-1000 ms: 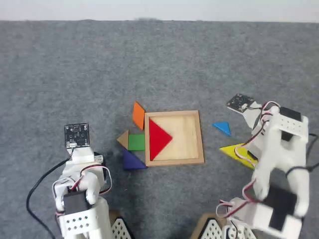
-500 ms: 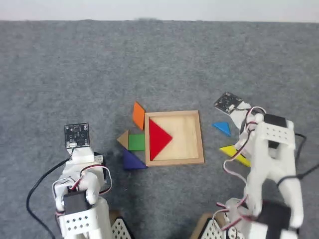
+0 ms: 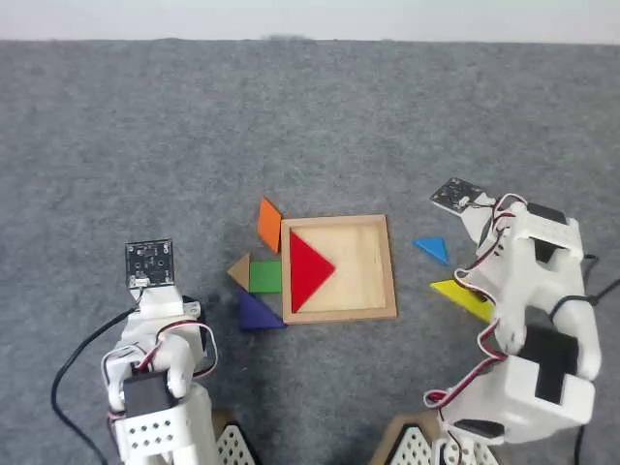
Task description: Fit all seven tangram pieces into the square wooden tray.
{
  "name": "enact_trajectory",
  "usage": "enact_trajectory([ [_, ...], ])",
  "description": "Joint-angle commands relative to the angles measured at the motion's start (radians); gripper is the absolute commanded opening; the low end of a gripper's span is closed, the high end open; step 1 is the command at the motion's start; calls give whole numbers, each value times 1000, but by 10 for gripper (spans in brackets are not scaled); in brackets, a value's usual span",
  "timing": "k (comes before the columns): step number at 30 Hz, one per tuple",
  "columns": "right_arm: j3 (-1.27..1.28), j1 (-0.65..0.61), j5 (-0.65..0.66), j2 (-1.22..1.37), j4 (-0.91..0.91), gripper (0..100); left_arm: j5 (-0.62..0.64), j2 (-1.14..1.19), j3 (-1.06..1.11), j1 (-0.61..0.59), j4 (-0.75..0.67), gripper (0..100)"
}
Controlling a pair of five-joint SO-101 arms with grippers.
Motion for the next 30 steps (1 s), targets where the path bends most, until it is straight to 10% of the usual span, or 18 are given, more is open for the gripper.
enact_trajectory([
  [1, 12, -12, 32, 61, 82, 237, -6, -23, -12, -3, 5, 50],
  [8, 55, -74, 57, 59, 130, 233, -6, -23, -12, -3, 5, 50],
  [14, 49, -70, 6, 56, 102, 6, -6, -23, -12, -3, 5, 50],
  [30, -276, 231, -368, 10, 105, 25, -6, -23, -12, -3, 5, 50],
])
